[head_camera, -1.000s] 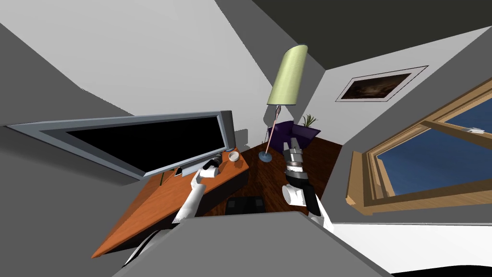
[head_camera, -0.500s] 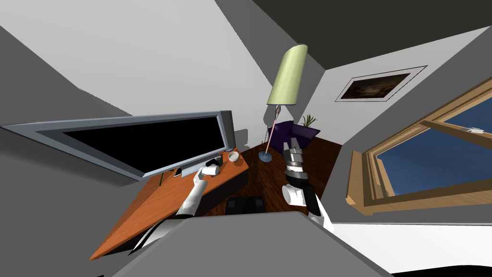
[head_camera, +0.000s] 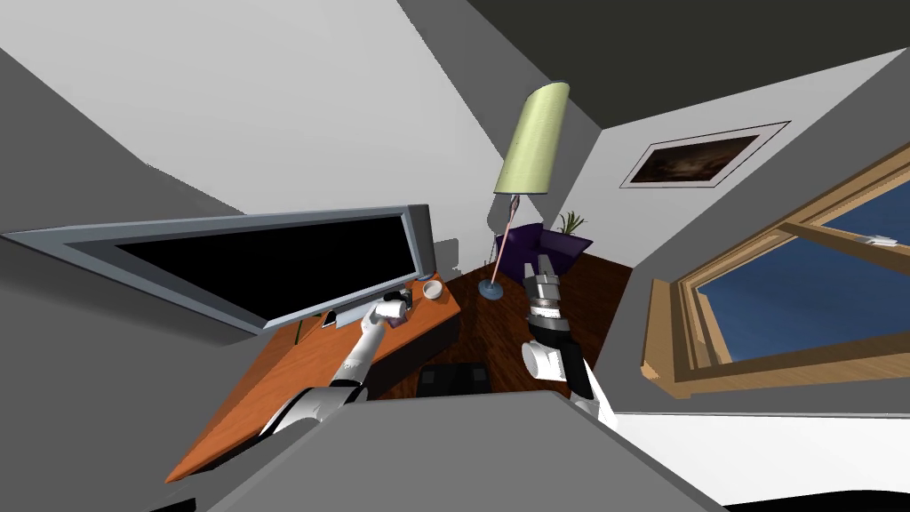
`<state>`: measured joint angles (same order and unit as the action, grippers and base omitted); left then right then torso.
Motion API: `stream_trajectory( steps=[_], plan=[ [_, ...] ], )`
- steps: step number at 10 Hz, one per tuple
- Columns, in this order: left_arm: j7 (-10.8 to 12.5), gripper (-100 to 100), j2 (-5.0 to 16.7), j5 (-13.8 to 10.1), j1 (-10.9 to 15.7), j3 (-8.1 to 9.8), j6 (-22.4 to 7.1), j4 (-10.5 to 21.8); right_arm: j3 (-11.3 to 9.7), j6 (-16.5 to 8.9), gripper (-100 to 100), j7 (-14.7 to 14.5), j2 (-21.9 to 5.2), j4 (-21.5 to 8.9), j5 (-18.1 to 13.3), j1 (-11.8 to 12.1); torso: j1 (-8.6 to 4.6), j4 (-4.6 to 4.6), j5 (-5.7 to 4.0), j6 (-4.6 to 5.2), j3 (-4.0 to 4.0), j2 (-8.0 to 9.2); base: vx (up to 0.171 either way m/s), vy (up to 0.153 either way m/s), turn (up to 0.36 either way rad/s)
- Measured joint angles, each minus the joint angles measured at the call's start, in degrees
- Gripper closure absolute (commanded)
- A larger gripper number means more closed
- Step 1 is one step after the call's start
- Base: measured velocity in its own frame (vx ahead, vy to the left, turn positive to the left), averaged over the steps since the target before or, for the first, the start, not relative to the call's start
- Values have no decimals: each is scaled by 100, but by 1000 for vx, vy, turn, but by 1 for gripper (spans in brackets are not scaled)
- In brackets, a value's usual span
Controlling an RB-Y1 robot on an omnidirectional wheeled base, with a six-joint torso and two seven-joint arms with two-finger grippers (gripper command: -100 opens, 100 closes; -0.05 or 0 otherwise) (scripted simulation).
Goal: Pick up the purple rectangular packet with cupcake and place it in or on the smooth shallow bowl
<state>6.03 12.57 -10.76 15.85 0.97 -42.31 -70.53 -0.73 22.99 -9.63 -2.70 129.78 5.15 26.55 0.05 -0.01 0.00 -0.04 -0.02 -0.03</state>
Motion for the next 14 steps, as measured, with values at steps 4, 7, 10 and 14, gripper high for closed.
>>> stream_trajectory(
  steps=[4, 7, 10, 14],
  plan=[
    [144, -100, 103, -128, 318, 7, -583, 531, 0, 0, 0, 0, 0, 0, 0, 0, -2, 0, 0, -1, 2, 3, 4, 11, 4],
    [292, -100, 189, -236, 581, 9, -1018, 923, 0, 0, 0, 0, 0, 0, 0, 0, 2, 0, 0, -1, 1, 2, 5, 16, 6],
    [442, -100, 268, -335, 842, 15, -1433, 1327, 0, 0, 0, 0, 0, 0, 0, 0, 2, 0, 1, -1, 1, 2, 6, 21, 11],
    [654, -100, 387, -479, 1156, 26, -2026, 1769, 0, 0, 0, 0, 0, 0, 0, 0, 2, 0, 1, -1, 1, 3, 6, 22, 11]
  ],
)
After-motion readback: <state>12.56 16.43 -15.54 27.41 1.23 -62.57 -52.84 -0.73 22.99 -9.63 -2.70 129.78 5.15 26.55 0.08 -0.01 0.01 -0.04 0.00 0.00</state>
